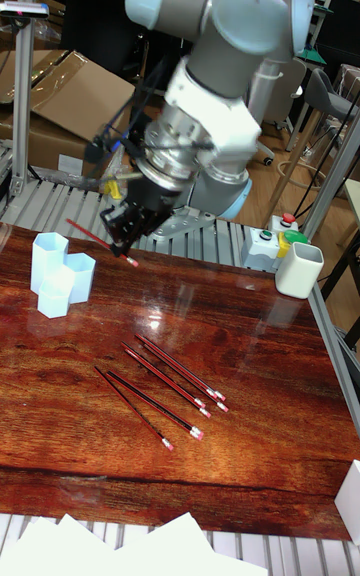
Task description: Put the pen into the pen holder
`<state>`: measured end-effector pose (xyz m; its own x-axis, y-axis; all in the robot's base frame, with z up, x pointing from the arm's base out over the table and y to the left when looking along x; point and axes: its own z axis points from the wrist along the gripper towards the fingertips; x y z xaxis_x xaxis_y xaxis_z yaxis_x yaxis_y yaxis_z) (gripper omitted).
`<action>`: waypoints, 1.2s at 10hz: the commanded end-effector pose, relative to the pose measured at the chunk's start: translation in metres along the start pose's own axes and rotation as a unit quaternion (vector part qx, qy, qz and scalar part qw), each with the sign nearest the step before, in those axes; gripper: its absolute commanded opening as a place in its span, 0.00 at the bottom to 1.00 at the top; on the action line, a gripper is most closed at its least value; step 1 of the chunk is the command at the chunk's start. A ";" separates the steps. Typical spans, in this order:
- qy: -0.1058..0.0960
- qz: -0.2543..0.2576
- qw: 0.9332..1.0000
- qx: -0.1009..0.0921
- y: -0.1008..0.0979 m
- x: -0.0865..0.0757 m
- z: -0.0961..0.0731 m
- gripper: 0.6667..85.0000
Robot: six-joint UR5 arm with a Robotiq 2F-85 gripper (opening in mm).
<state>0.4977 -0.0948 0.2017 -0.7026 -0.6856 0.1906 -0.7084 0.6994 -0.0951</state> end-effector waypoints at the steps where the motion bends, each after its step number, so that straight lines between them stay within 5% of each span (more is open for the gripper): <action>1: -0.081 -0.042 0.996 0.008 -0.005 0.007 -0.001 0.00; 4: -0.117 -0.045 0.992 0.007 0.001 0.010 0.003 0.00; 7: -0.052 -0.003 0.998 -0.033 0.013 0.016 0.003 0.00; 11: -0.041 0.052 0.997 -0.051 0.021 0.020 0.003 0.00; 12: -0.057 0.036 0.997 -0.022 0.006 0.013 0.003 0.00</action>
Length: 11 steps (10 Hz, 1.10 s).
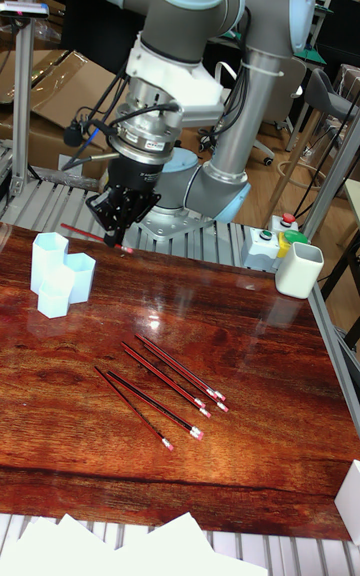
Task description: Put the pen into the pen holder
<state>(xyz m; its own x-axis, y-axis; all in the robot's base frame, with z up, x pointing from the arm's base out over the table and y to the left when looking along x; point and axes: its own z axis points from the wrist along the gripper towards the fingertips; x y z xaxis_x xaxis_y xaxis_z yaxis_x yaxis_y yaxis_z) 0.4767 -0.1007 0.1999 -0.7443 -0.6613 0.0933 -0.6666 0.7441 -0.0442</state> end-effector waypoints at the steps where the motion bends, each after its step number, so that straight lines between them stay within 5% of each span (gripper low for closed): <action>1: -0.028 0.000 0.999 0.018 -0.010 -0.015 -0.002 0.00; 4: -0.100 -0.037 0.994 0.021 -0.009 -0.022 -0.010 0.00; 6: -0.096 -0.065 0.993 0.023 -0.020 -0.002 0.001 0.00; 8: -0.112 -0.066 0.992 0.000 -0.016 0.005 0.010 0.00; 10: -0.092 -0.047 0.995 -0.015 -0.008 0.005 0.009 0.00; 11: -0.051 -0.023 0.998 -0.023 -0.005 0.026 0.012 0.00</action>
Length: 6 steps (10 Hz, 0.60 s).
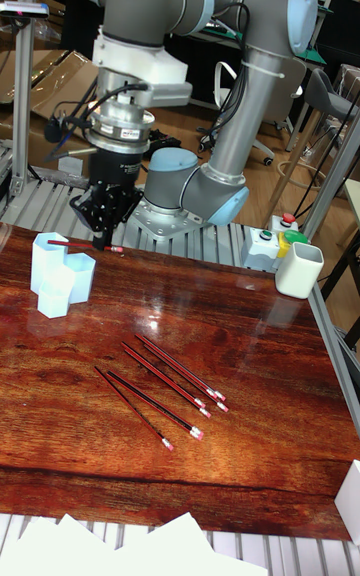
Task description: Put the pen into the pen holder
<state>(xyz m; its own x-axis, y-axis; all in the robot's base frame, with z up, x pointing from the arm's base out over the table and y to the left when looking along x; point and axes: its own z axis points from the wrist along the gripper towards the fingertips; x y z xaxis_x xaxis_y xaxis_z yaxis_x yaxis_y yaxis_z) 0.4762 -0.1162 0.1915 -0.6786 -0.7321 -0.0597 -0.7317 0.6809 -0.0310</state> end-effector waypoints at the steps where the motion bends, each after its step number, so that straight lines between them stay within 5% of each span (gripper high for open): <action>1: 0.084 0.055 0.995 -0.012 0.007 0.045 -0.004 0.00; 2: 0.129 0.091 0.987 -0.001 0.005 0.068 -0.009 0.00; 4: 0.172 0.123 0.977 0.024 -0.003 0.091 -0.016 0.00; 6: 0.181 0.149 0.972 0.023 0.000 0.095 -0.017 0.00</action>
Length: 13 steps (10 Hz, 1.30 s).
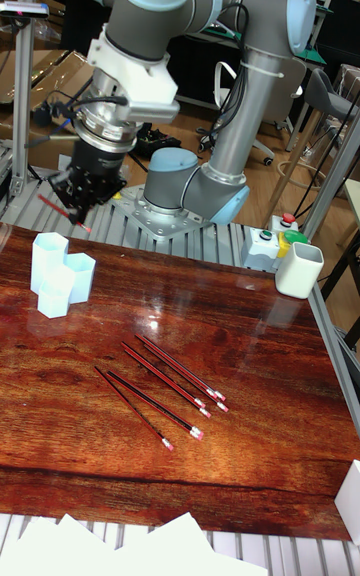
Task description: Put the pen into the pen holder
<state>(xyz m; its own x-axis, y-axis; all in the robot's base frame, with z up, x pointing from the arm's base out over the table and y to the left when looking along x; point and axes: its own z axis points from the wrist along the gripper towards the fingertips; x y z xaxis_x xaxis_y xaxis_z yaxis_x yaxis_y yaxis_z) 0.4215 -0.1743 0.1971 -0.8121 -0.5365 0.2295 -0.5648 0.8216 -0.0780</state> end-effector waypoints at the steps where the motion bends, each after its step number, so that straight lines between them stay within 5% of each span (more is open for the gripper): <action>1: 0.017 0.043 0.999 -0.001 0.000 0.009 -0.001 0.00; 3: -0.034 0.027 0.998 -0.034 0.017 -0.017 -0.002 0.00; 5: -0.031 0.019 0.999 -0.030 0.015 -0.016 -0.002 0.00; 6: -0.032 0.005 0.998 -0.048 0.024 -0.016 -0.003 0.00; 8: 0.023 -0.010 0.999 -0.049 0.025 0.012 -0.003 0.00; 10: 0.043 -0.023 0.997 -0.058 0.029 0.023 -0.004 0.00; 12: 0.025 -0.023 0.998 -0.051 0.025 0.014 -0.003 0.00; 13: -0.006 -0.010 0.999 -0.041 0.021 -0.002 -0.002 0.00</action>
<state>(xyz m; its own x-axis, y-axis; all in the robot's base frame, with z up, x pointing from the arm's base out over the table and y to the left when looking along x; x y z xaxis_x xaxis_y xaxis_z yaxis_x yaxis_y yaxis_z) 0.3989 -0.1617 0.1997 -0.7864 -0.5535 0.2742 -0.5715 0.8204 0.0173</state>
